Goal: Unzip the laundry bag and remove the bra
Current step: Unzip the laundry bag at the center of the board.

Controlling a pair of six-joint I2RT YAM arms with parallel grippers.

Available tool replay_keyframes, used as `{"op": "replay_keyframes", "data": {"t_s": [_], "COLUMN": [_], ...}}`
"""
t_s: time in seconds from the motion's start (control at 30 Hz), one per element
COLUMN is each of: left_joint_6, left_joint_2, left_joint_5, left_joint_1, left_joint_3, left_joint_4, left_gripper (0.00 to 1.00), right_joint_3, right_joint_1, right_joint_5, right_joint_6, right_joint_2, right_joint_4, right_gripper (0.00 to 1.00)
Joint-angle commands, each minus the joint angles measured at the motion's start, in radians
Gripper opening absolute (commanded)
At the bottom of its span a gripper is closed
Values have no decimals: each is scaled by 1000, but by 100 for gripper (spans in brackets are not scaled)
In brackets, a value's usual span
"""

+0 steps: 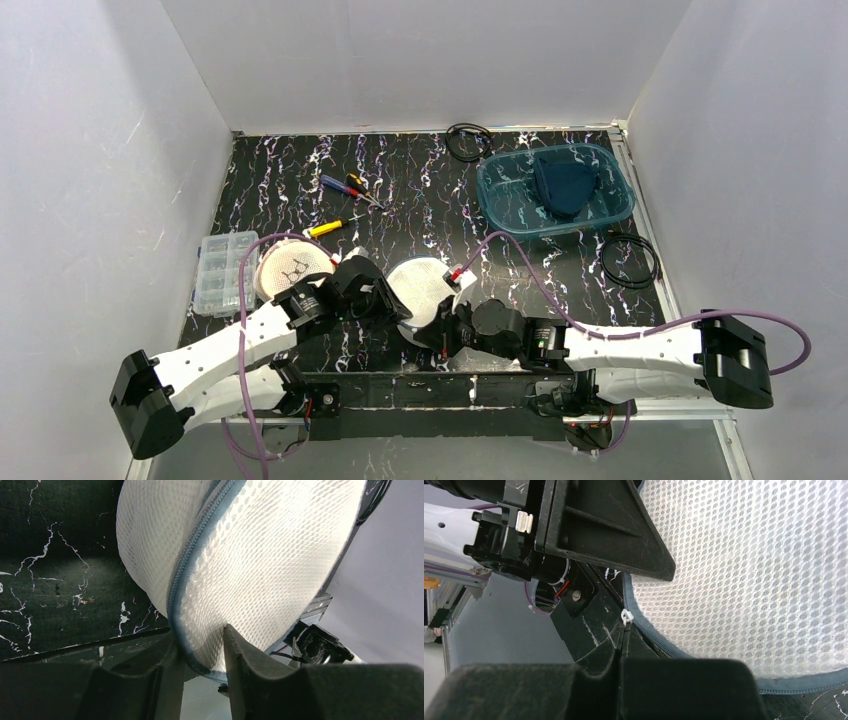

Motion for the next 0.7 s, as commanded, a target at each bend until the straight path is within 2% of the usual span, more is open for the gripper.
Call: {"op": "replay_keyframes", "data": {"t_s": [0.0,0.3,0.47,0.67], "left_joint_6": [-2,17,40,122], "left_joint_2": [-9,-35,-53,-46], "left_joint_5": [-46,-77,-95,-59], "left_joint_1": [-4,-5,-2,19], "left_joint_3": [18,26,38,71], "left_joint_4": [-11,-65,-89,-70], "left_gripper": [27,5,0,0], "right_joint_3": [12,7,3,5], "right_joint_1": [8,8,8,8], "right_joint_5": [19,114,166,244], "right_joint_6": [9,-2,-2,15], "right_joint_2": [-32,-101,-169,-237], "right_joint_4": [20,-135,-236,-351], "right_gripper": [1,1,1,1]}}
